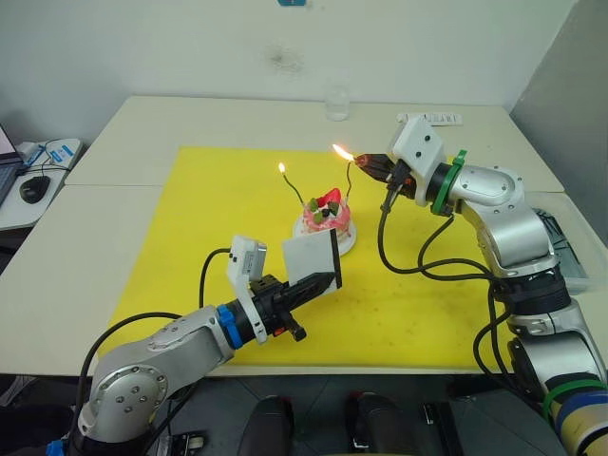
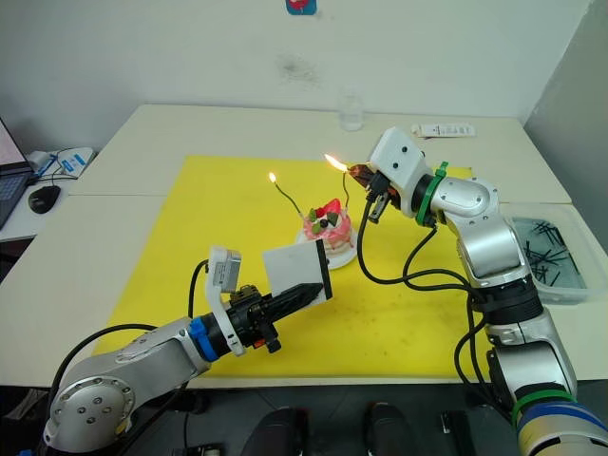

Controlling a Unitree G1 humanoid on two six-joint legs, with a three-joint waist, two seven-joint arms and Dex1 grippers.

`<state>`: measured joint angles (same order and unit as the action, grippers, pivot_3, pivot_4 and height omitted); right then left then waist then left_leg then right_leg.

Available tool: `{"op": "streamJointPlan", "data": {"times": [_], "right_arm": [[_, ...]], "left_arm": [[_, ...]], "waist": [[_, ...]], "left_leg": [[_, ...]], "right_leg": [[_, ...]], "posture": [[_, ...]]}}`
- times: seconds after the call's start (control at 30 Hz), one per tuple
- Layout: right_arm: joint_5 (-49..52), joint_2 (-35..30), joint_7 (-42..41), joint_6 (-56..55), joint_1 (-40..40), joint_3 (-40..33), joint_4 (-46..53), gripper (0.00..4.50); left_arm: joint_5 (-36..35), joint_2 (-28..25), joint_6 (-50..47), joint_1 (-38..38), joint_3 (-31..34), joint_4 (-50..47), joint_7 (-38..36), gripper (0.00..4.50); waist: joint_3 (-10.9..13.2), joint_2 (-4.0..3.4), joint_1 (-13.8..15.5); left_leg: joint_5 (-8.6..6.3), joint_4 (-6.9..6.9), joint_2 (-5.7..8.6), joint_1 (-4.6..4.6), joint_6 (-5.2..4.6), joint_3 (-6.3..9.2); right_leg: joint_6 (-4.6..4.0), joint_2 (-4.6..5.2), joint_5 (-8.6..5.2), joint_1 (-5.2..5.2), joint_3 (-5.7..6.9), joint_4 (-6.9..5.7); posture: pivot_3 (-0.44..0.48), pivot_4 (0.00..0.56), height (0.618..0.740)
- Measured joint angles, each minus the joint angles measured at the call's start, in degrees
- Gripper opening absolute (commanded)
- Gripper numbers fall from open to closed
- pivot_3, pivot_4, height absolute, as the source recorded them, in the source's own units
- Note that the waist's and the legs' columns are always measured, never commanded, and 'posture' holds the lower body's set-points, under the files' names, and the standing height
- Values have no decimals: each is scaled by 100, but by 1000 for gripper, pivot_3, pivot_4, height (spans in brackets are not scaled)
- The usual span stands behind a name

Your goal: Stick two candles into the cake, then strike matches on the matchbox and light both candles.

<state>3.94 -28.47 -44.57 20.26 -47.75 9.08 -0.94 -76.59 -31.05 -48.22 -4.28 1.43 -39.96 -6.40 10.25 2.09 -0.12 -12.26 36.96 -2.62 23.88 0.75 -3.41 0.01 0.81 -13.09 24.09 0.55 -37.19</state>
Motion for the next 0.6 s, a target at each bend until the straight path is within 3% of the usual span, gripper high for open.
{"op": "streamJointPlan", "data": {"times": [0.6], "right_arm": [[-61, -20, -20, -92, 25, 0, -164, 31]], "left_arm": [[-115, 4, 0, -83, -2, -16, 80, 0]], "waist": [[0, 0, 0]], "left_leg": [[0, 0, 0, 0, 0, 1]], "right_leg": [[0, 0, 0, 0, 1, 0]], "posture": [[0, 150, 740]]}}
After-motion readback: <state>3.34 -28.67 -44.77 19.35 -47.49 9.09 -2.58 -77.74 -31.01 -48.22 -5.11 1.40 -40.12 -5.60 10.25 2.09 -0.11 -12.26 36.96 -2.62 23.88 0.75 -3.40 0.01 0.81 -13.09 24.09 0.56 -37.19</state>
